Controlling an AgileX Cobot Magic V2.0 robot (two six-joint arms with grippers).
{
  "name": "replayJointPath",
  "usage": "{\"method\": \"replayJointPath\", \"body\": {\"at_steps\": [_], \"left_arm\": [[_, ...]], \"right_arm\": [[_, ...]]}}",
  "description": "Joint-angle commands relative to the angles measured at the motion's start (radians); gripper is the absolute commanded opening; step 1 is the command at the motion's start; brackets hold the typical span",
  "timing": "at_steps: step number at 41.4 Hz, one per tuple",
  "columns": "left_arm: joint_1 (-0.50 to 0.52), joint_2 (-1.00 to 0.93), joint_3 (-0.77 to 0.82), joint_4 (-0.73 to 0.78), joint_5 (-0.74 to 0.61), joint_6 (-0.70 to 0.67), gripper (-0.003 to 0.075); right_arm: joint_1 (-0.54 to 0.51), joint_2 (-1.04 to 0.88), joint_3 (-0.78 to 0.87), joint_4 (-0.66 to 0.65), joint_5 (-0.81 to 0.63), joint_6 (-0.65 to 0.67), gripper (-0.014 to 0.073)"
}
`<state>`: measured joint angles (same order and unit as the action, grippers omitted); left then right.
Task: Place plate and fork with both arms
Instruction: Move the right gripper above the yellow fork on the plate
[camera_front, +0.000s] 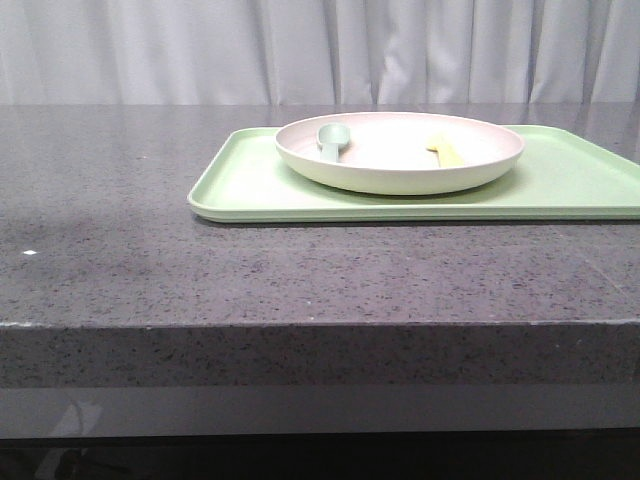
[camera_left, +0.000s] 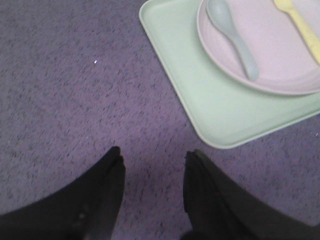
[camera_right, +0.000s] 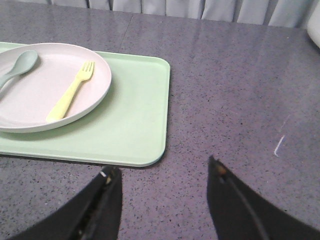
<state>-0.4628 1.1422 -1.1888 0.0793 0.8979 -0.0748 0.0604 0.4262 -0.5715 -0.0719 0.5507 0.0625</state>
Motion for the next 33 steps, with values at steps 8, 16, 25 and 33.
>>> {"method": "replayJointPath", "body": {"at_steps": [8, 16, 25, 33], "left_arm": [[0.002, -0.277, 0.259, 0.013, -0.095, -0.021, 0.0295], [0.002, -0.427, 0.364, 0.011, -0.097, -0.021, 0.0295], [0.002, -0.478, 0.376, 0.011, -0.096, -0.021, 0.0295], [0.002, -0.478, 0.376, 0.011, -0.096, -0.021, 0.0295]], "right_arm": [[-0.005, 0.014, -0.033, -0.004, -0.083, -0.011, 0.0415], [-0.005, 0.014, -0.025, 0.005, -0.084, -0.011, 0.0415], [-0.004, 0.102, -0.138, 0.077, 0.039, -0.016, 0.0416], [0.013, 0.277, -0.316, 0.216, 0.243, -0.198, 0.0419]]}}
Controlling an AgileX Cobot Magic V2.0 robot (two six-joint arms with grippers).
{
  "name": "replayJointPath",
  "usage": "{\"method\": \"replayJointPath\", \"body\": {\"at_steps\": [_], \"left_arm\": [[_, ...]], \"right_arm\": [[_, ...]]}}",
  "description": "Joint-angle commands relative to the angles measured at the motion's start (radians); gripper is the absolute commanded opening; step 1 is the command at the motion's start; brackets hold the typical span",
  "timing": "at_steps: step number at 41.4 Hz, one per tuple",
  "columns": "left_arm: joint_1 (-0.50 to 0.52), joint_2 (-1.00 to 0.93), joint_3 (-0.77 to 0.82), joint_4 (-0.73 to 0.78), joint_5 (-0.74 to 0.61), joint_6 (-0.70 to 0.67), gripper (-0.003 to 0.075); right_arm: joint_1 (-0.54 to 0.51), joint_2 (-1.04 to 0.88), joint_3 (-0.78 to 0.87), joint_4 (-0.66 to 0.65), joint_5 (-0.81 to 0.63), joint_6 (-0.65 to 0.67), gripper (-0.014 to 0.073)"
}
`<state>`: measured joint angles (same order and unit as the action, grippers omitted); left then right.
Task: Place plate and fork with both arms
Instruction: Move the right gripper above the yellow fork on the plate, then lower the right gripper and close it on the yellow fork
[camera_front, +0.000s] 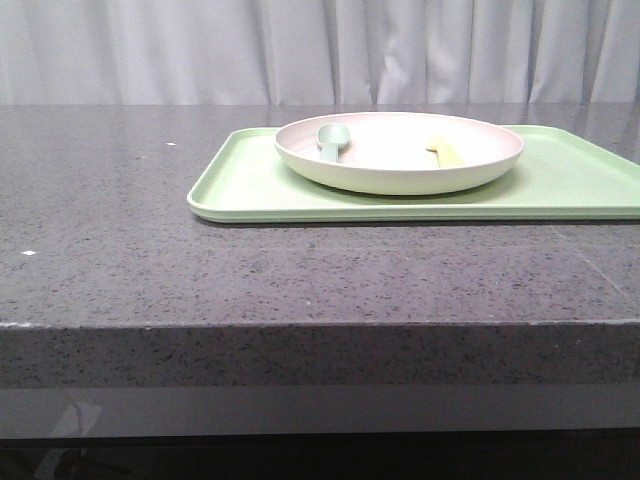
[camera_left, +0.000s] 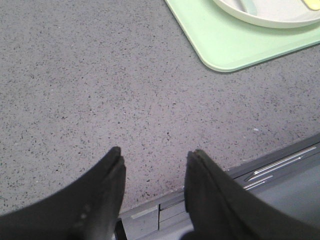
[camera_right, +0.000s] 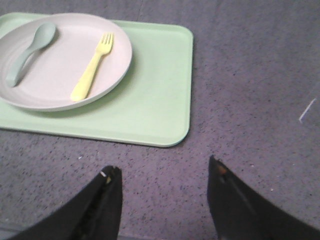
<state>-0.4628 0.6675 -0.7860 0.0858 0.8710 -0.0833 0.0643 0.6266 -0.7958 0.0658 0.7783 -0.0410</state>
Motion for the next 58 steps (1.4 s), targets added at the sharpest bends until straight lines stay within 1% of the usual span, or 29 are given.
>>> {"method": "replayJointPath", "body": {"at_steps": [1, 5, 7, 12, 18, 21, 29, 32, 35, 41, 44, 51, 58], "left_arm": [[0.002, -0.003, -0.027, 0.004, -0.069, -0.013, 0.0295], [0.002, -0.003, -0.027, 0.004, -0.069, -0.013, 0.0295], [0.002, -0.003, -0.027, 0.004, -0.069, -0.013, 0.0295], [0.002, -0.003, -0.027, 0.004, -0.069, -0.013, 0.0295], [0.002, -0.003, -0.027, 0.004, -0.069, -0.013, 0.0295], [0.002, -0.003, -0.027, 0.004, -0.069, -0.013, 0.0295], [0.002, -0.003, -0.027, 0.004, -0.069, -0.013, 0.0295], [0.002, -0.003, -0.027, 0.004, -0.069, -0.013, 0.0295], [0.002, -0.003, -0.027, 0.004, -0.069, -0.013, 0.0295], [0.002, -0.003, -0.027, 0.004, -0.069, -0.013, 0.0295], [0.002, -0.003, -0.027, 0.004, -0.069, -0.013, 0.0295], [0.002, -0.003, -0.027, 0.004, -0.069, -0.013, 0.0295], [0.002, -0.003, -0.027, 0.004, -0.069, -0.013, 0.0295]], "right_arm": [[0.016, 0.102, -0.107, 0.099, 0.03, -0.113, 0.0419], [0.057, 0.179, -0.167, 0.184, 0.057, -0.163, 0.0419], [0.083, 0.224, -0.191, 0.197, 0.073, -0.178, 0.0419], [0.173, 0.338, -0.259, 0.189, 0.108, -0.191, 0.0419], [0.267, 0.458, -0.334, 0.124, 0.109, -0.191, 0.0417], [0.283, 0.51, -0.367, 0.121, 0.103, -0.191, 0.0417], [0.283, 0.619, -0.417, 0.126, 0.012, -0.191, 0.0417], [0.283, 0.666, -0.46, 0.127, 0.035, -0.191, 0.0417], [0.283, 0.722, -0.522, 0.127, 0.09, -0.187, 0.0417], [0.283, 0.846, -0.667, 0.12, 0.213, -0.104, 0.0415], [0.283, 0.906, -0.742, 0.093, 0.26, -0.047, 0.0415], [0.283, 1.03, -0.878, 0.022, 0.29, 0.09, 0.0415], [0.283, 1.131, -0.999, -0.024, 0.336, 0.185, 0.0415]]}}
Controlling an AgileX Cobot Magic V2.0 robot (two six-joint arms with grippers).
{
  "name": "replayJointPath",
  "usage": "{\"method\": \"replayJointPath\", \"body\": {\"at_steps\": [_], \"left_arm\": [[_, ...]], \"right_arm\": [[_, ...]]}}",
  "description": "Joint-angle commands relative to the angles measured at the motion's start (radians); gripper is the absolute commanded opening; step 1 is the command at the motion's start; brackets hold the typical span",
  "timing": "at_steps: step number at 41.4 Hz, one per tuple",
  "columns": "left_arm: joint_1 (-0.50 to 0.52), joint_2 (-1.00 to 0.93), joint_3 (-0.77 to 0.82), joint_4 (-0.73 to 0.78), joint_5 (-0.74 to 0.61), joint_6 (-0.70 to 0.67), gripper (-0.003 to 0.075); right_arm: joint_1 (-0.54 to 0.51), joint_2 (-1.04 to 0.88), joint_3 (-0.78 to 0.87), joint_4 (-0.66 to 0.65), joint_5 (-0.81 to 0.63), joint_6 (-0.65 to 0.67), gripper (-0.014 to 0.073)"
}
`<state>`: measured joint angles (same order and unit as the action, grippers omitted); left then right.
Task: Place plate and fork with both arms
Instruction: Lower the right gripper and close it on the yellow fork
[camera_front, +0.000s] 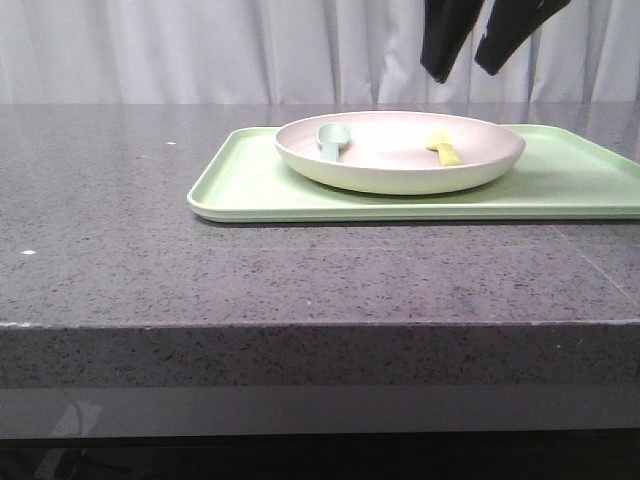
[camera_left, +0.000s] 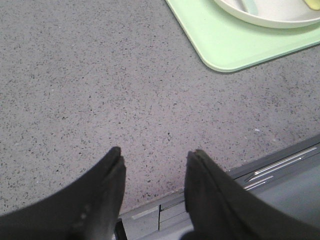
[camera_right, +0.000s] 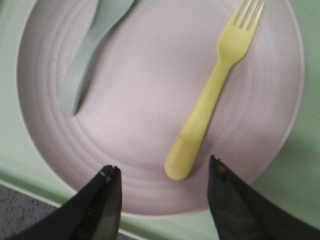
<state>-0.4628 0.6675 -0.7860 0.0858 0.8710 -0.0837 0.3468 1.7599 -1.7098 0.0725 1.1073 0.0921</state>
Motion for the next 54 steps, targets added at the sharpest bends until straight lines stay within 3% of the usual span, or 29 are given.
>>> {"method": "replayJointPath", "body": {"at_steps": [1, 10, 23, 54], "left_arm": [[0.002, -0.003, -0.027, 0.004, -0.069, -0.012, 0.0295], [0.002, -0.003, -0.027, 0.004, -0.069, -0.012, 0.0295], [0.002, -0.003, -0.027, 0.004, -0.069, -0.012, 0.0295], [0.002, -0.003, -0.027, 0.004, -0.073, -0.012, 0.0295]], "right_arm": [[0.0, 0.01, -0.108, -0.036, 0.024, 0.062, 0.0414], [-0.004, 0.126, -0.249, -0.073, 0.122, 0.14, 0.0414], [-0.005, 0.224, -0.326, -0.143, 0.14, 0.207, 0.0414], [-0.052, 0.288, -0.341, -0.073, 0.077, 0.243, 0.0414]]}}
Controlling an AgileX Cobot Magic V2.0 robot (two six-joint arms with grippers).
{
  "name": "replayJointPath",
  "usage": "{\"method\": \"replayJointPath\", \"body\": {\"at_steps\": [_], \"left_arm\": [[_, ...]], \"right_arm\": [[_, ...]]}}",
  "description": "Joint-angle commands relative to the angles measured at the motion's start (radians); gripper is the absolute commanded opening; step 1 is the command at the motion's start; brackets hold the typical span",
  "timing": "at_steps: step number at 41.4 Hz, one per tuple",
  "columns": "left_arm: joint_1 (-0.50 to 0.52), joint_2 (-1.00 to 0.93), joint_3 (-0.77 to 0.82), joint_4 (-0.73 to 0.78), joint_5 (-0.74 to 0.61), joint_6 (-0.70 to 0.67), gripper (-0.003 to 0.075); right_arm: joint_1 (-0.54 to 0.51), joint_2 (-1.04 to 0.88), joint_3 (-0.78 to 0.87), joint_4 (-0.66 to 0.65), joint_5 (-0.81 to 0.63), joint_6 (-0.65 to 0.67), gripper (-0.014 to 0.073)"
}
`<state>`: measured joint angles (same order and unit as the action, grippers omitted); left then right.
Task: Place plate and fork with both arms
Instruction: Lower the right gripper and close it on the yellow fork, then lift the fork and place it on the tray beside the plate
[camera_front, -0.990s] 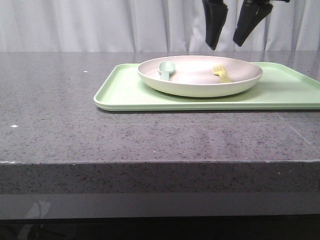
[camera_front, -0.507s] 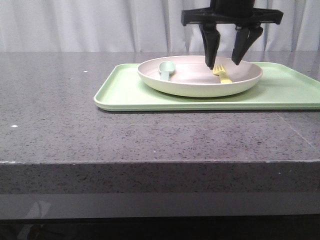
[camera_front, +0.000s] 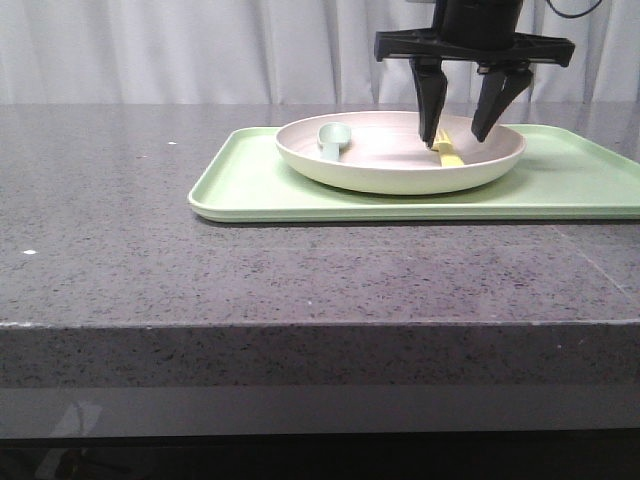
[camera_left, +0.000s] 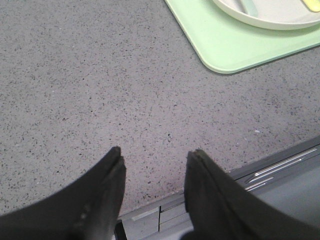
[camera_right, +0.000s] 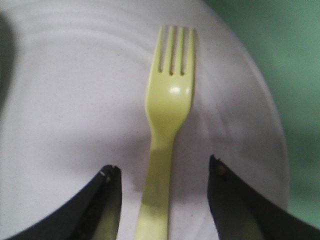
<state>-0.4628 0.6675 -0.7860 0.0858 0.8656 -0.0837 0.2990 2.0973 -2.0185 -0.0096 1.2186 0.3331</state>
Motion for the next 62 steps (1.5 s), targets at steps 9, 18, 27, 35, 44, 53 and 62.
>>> {"method": "replayJointPath", "body": {"at_steps": [9, 18, 27, 35, 44, 53, 62], "left_arm": [[0.002, -0.003, -0.027, 0.004, -0.071, -0.012, 0.0295], [0.002, -0.003, -0.027, 0.004, -0.071, -0.012, 0.0295], [0.002, -0.003, -0.027, 0.004, -0.071, -0.012, 0.0295], [0.002, -0.003, -0.027, 0.004, -0.071, -0.012, 0.0295], [0.002, -0.003, -0.027, 0.004, -0.071, -0.012, 0.0295], [0.002, -0.003, -0.027, 0.004, -0.071, -0.012, 0.0295], [0.002, -0.003, -0.027, 0.004, -0.071, -0.012, 0.0295]], "right_arm": [[-0.003, -0.019, -0.032, 0.017, -0.027, 0.001, 0.041], [-0.003, -0.019, -0.032, 0.017, -0.031, 0.001, 0.0199], [-0.003, -0.019, -0.032, 0.017, -0.03, 0.001, 0.0097], [-0.003, -0.034, -0.034, 0.017, -0.017, -0.013, 0.0097], [-0.007, -0.088, -0.08, -0.009, 0.051, -0.033, 0.0097], [-0.042, -0.144, -0.097, -0.091, 0.124, -0.052, 0.0097], [-0.119, -0.155, -0.086, -0.061, 0.124, -0.089, 0.0097]]}}
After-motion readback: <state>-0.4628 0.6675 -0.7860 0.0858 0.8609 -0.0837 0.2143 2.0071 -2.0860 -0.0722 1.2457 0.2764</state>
